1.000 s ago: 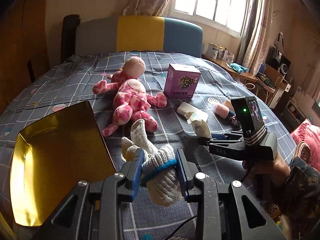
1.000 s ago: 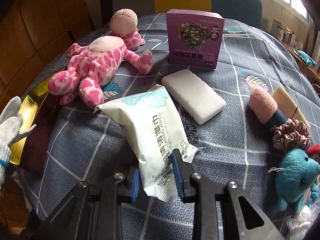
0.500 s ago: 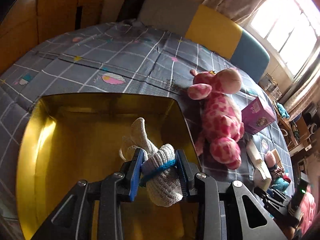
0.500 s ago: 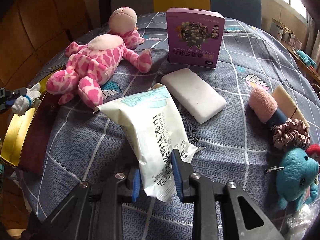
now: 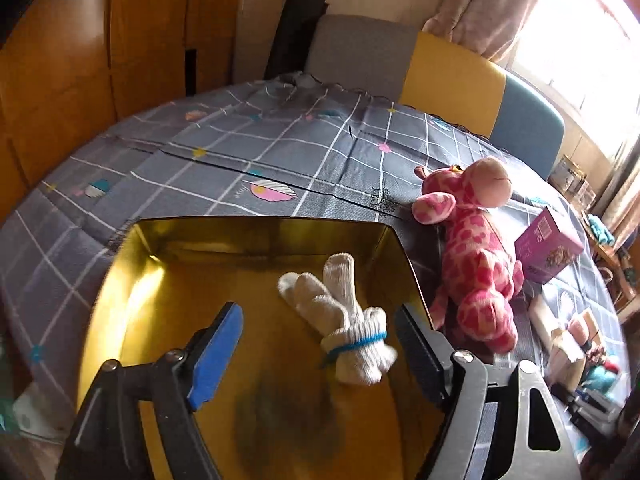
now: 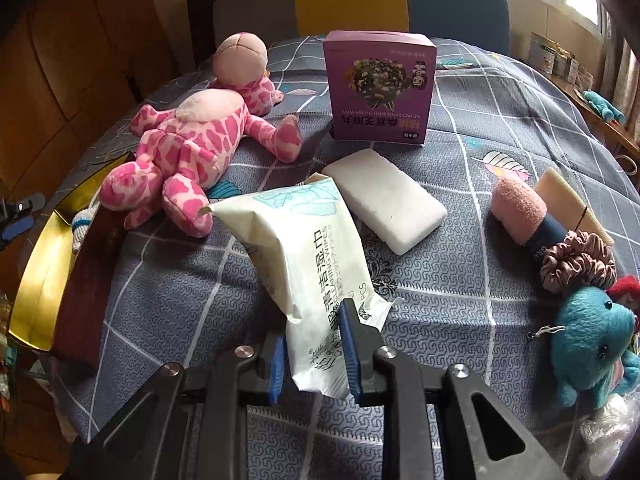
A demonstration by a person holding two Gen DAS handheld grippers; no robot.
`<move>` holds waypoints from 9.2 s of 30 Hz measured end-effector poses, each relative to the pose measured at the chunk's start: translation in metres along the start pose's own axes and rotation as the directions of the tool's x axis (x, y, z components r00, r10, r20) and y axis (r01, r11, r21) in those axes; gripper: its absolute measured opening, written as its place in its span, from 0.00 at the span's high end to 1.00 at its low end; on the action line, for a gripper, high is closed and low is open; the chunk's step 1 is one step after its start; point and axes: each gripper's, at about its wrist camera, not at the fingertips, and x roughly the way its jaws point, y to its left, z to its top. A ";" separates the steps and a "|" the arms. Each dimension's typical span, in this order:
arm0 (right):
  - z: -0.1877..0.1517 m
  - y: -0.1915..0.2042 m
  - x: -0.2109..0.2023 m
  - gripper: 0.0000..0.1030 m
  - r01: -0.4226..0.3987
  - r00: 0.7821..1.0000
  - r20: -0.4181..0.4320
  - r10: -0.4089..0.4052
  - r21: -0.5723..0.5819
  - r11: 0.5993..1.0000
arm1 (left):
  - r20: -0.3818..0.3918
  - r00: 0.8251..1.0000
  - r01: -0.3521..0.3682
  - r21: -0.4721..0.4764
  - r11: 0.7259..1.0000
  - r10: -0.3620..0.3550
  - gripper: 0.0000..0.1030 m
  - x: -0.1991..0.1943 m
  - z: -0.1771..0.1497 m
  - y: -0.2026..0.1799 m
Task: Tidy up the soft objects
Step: 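Carry the wet-wipe packet into the gold tray and open the right tool, then move both tools back to the pile of soft items, then grasp the blue plush bear with the left tool while the right tool grasps the clear plastic bag, then carry the blue bear into the gold tray and open the left tool while the right tool holds the bag, then carry the clear plastic bag over the gold tray with the right tool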
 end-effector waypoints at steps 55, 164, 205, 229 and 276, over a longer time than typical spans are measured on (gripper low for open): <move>0.003 0.209 -0.054 0.58 -0.064 0.962 0.233 0.139 -0.304 0.951 | 0.104 0.983 -0.149 -0.024 0.989 0.151 0.01 -0.099 -0.071 0.031; -0.074 -0.196 -0.153 0.40 0.138 0.983 -0.163 -0.081 0.380 0.915 | -0.511 0.712 0.603 0.091 0.793 -0.482 0.48 0.021 -0.097 -0.252; -0.057 -0.091 -0.056 0.64 0.155 0.950 -0.291 -0.117 0.111 0.982 | -0.332 0.825 0.550 0.285 0.785 -0.457 0.53 0.000 -0.114 -0.239; -0.055 -0.062 -0.007 0.64 0.194 0.942 -0.294 -0.160 0.091 0.977 | 0.108 0.962 0.217 0.252 0.943 -0.250 0.51 -0.112 -0.040 -0.104; -0.076 -0.069 -0.030 0.63 0.202 0.961 -0.217 -0.173 0.123 0.972 | -0.040 0.989 -0.142 -0.003 0.990 0.142 0.21 0.023 0.002 0.064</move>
